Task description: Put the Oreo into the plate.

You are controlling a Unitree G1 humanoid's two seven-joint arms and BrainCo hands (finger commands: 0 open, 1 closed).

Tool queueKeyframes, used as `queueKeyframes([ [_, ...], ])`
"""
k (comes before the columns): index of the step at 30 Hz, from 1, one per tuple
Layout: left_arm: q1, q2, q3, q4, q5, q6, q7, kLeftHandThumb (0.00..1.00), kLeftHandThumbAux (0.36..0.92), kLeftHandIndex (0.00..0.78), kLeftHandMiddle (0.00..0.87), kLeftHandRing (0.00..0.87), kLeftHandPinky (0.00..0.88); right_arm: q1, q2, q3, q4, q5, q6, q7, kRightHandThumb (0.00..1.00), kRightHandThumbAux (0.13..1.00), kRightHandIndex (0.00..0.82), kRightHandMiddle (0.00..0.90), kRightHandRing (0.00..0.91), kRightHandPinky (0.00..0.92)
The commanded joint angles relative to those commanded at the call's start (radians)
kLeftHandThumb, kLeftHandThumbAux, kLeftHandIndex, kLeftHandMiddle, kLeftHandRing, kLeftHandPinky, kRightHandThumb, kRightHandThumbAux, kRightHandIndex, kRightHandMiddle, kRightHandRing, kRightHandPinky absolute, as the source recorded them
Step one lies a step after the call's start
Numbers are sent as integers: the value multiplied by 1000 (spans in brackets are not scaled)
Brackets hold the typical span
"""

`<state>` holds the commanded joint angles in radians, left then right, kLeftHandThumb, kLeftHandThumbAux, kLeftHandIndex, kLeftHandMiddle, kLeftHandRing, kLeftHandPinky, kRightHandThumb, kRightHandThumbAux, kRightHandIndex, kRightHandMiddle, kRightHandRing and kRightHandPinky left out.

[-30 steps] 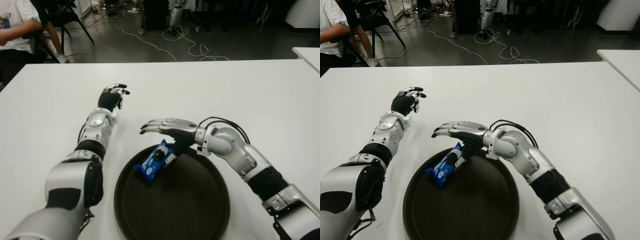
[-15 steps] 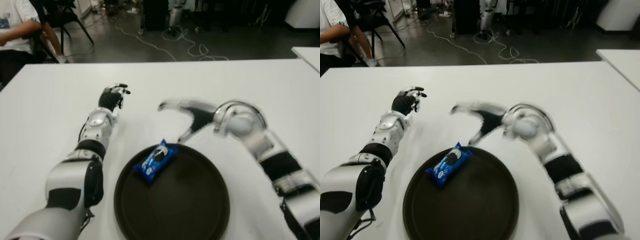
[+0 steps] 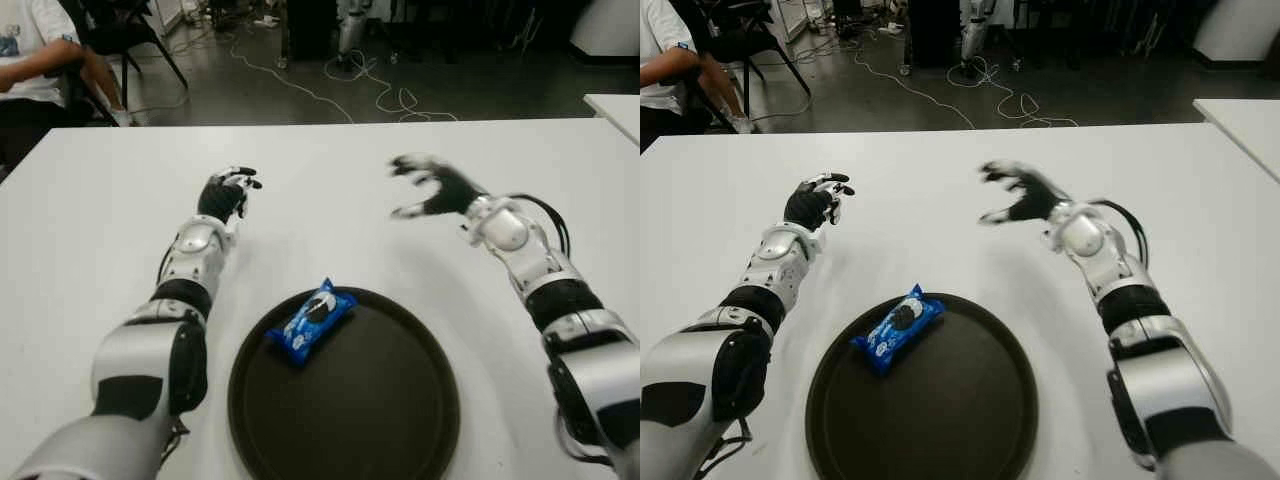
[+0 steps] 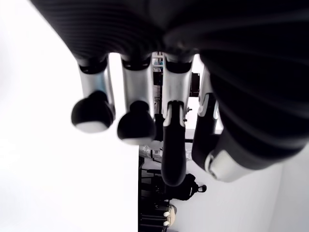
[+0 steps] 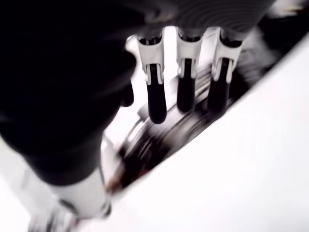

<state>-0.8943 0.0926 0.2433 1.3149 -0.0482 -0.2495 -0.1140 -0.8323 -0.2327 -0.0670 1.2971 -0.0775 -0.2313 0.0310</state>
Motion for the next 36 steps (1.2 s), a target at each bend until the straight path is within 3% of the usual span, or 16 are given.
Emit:
queueKeyframes([
  [5, 1, 0, -4, 0, 5, 0, 2, 849, 668, 405, 520, 813, 827, -24, -10, -93, 28, 81, 66, 12, 298, 790, 313, 395, 423, 472],
  [10, 3, -1, -9, -1, 10, -5, -1, 849, 667, 405, 525, 811, 829, -50, -5, -136, 20, 110, 89, 12, 315, 756, 338, 408, 441, 479],
  [19, 5, -2, -17, -1, 12, -13, -5, 853, 663, 410, 538, 795, 821, -54, -26, -142, 17, 103, 86, 86, 240, 727, 288, 379, 407, 433],
  [25, 5, -2, -22, 0, 16, -12, 0, 855, 661, 412, 545, 793, 824, -60, -51, -140, 26, 100, 117, 170, 178, 710, 254, 365, 408, 457],
  [36, 4, -6, -23, -1, 13, -12, 1, 854, 662, 411, 544, 797, 824, -55, -55, -146, 32, 98, 144, 203, 114, 685, 209, 327, 371, 426],
])
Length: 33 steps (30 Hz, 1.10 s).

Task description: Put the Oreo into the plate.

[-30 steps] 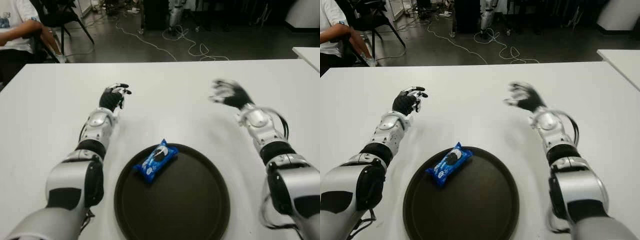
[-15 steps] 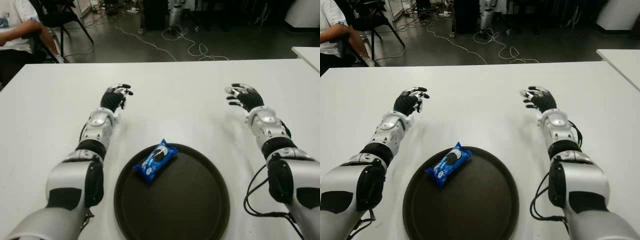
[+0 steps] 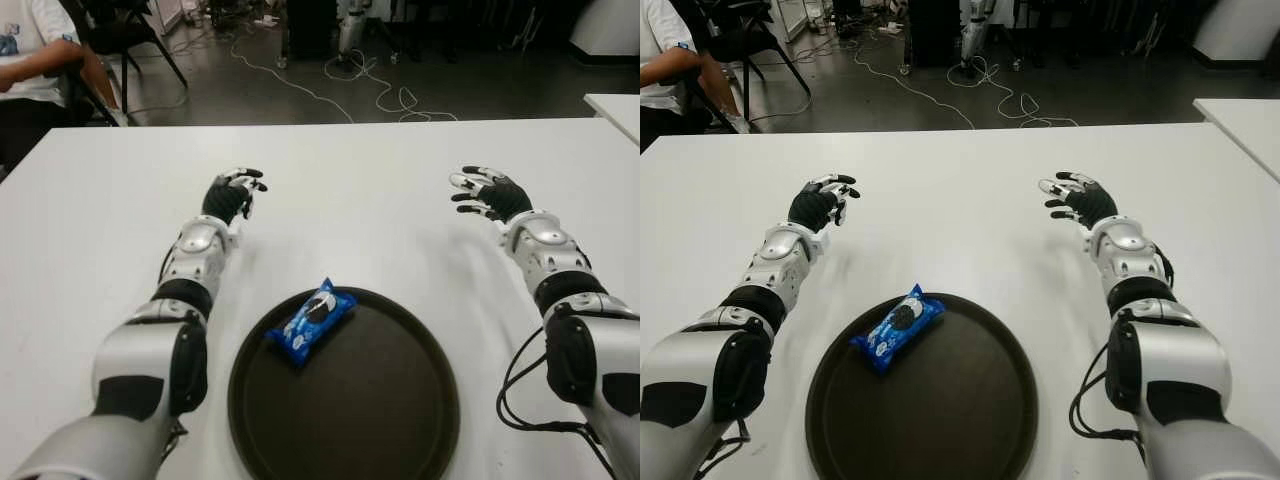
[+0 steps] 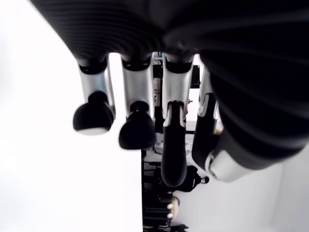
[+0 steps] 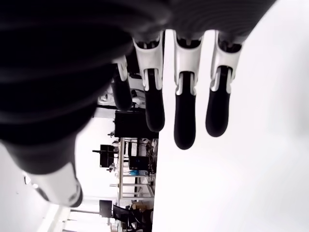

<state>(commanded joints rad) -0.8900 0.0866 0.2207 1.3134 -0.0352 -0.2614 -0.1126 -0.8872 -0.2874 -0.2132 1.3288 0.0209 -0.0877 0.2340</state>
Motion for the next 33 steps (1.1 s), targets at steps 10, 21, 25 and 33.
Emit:
queueKeyframes([
  [10, 1, 4, -14, 0, 17, -4, 5, 855, 660, 413, 551, 776, 805, 2, 0, 19, 0, -25, 1, -12, 74, 689, 205, 308, 346, 401],
  [21, 1, 5, -8, 1, 17, -2, 9, 855, 660, 413, 550, 785, 813, 4, 2, 31, 0, -37, -4, -17, 80, 689, 207, 307, 358, 411],
  [25, 0, 5, -8, 2, 18, 0, 8, 855, 660, 413, 551, 778, 804, 4, 2, 33, 0, -36, -2, -17, 87, 693, 200, 303, 356, 418],
  [33, 0, 7, -9, 1, 21, 0, 7, 856, 660, 414, 551, 787, 819, 1, 3, 35, 1, -36, 3, -20, 61, 712, 206, 313, 365, 421],
])
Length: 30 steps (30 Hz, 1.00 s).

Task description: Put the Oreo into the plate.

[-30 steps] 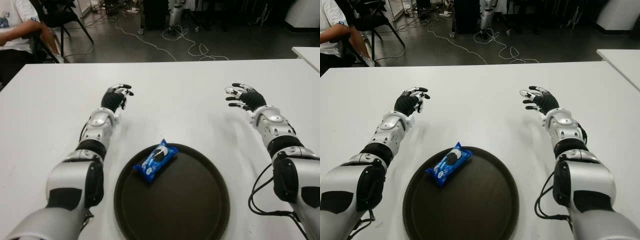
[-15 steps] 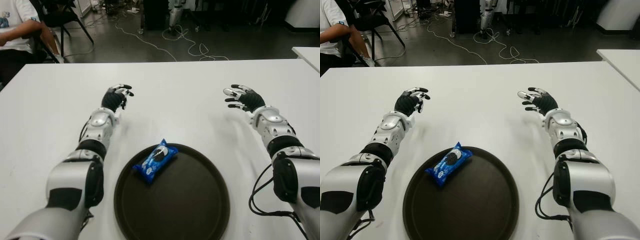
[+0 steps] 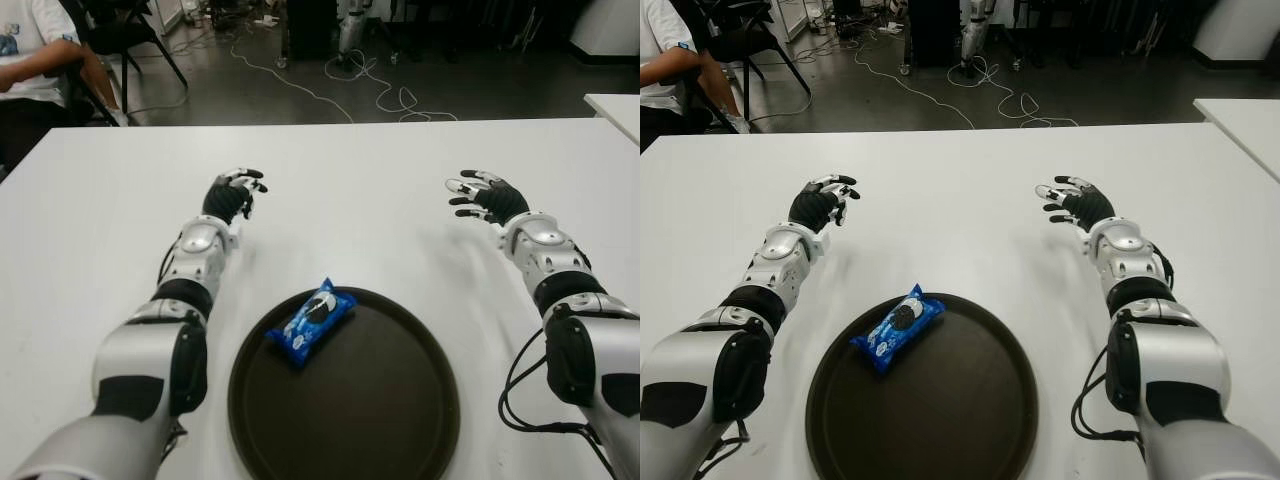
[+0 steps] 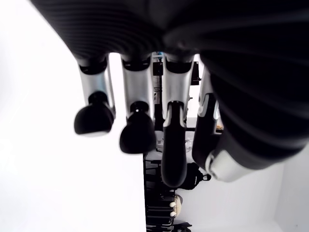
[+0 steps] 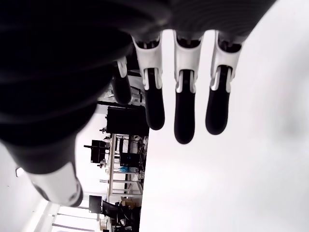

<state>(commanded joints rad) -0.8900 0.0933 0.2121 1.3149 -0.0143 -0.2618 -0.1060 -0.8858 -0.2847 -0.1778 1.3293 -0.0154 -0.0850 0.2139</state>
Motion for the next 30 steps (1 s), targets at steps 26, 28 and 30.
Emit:
queueKeyframes([
  [26, 1, 0, 14, 1, -13, 1, -16, 855, 661, 413, 548, 782, 813, 2, 3, 6, 0, -23, -13, -31, 4, 724, 226, 318, 359, 393],
  [28, 0, 0, 16, 1, -14, 2, -16, 854, 661, 412, 546, 788, 819, 3, 3, 8, -1, -24, -16, -32, 6, 724, 225, 314, 354, 396],
  [30, 0, -1, 17, 0, -15, 2, -14, 854, 662, 411, 546, 793, 823, 3, 3, 8, -1, -24, -18, -32, 17, 722, 222, 313, 355, 404],
])
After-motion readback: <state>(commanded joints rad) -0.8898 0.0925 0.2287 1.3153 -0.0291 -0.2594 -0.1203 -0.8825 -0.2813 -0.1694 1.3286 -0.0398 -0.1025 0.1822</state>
